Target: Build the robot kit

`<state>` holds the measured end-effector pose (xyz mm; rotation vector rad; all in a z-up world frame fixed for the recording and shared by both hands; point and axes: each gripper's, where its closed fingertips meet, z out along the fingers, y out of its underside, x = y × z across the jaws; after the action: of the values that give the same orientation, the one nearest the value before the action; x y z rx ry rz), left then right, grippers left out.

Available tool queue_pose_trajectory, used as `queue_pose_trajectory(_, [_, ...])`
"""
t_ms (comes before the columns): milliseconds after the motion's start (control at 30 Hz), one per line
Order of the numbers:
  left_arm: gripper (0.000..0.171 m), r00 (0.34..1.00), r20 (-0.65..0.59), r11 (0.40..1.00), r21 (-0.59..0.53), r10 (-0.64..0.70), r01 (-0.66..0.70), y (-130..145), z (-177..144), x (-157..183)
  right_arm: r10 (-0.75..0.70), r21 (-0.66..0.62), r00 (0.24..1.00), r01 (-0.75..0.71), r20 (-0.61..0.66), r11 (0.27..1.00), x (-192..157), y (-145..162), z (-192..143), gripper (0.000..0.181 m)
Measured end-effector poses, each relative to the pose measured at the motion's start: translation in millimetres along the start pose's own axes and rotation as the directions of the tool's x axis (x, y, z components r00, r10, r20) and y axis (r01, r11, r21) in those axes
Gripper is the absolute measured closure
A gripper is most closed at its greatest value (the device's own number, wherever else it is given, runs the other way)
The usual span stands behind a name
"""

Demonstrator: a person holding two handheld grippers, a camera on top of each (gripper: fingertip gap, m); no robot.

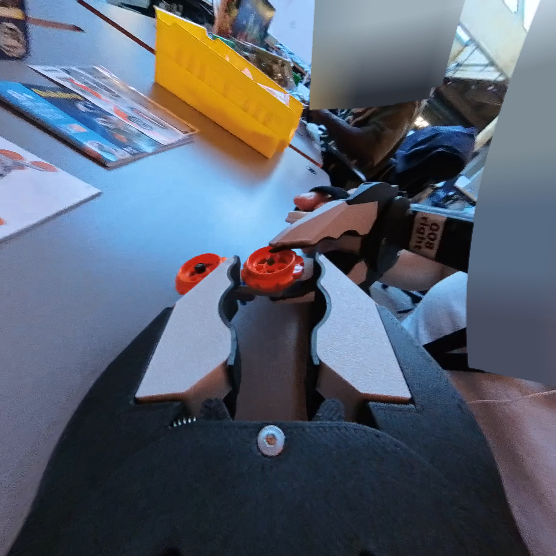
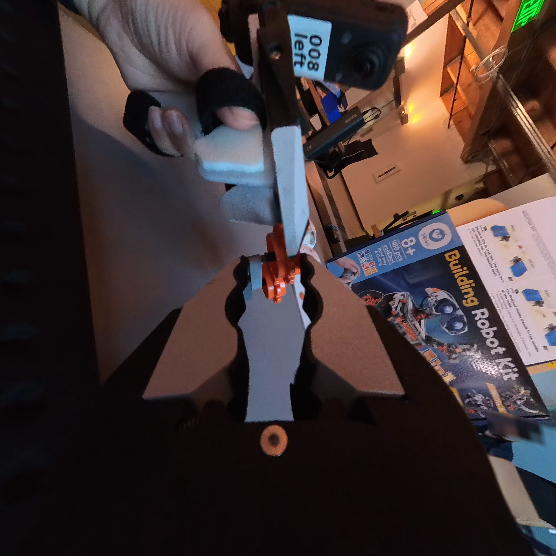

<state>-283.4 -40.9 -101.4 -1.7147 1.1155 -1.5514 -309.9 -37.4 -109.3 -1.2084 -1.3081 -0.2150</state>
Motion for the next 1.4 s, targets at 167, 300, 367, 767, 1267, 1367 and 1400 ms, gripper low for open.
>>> queue_pose_trajectory(167, [0.127, 0.999, -0.027, 0.998, 0.053, -0.032, 0.033, -4, 4, 2, -0.034, 0.013, 0.999, 0.034, -0.032, 0.999, 2, -4, -1, 0.147])
queue_pose_trajectory(300, [0.126, 0.995, -0.094, 0.996, 0.082, -0.034, 0.042, -6, 4, 12, -0.054, 0.072, 0.997, 0.058, -0.058, 0.996, 5, -14, -6, 0.147])
queue_pose_trajectory(367, [0.128, 0.995, -0.096, 0.997, 0.077, -0.015, 0.023, -5, 3, 13, -0.076, 0.086, 0.995, 0.082, -0.064, 0.993, 4, -16, -7, 0.147])
queue_pose_trajectory(767, [0.129, 0.988, 0.055, 0.987, 0.068, 0.145, -0.149, -3, 2, 5, 0.052, -0.014, 0.998, -0.052, -0.025, 0.999, 5, 3, 5, 0.143])
queue_pose_trajectory(1267, [0.129, 0.997, 0.017, 0.997, 0.029, 0.072, -0.072, 5, 7, 3, 0.011, -0.040, 1.000, -0.010, 0.026, 0.999, -5, 7, 9, 0.148])
queue_pose_trajectory(1367, [0.129, 1.000, -0.005, 0.999, 0.017, -0.030, 0.030, 8, 8, -2, 0.071, -0.063, 0.995, -0.066, 0.074, 0.996, -9, 12, 11, 0.149])
queue_pose_trajectory(1400, [0.129, 0.998, -0.022, 0.998, 0.020, -0.067, 0.067, 7, 8, -3, 0.085, -0.064, 0.993, -0.080, 0.080, 0.995, -9, 12, 12, 0.149])
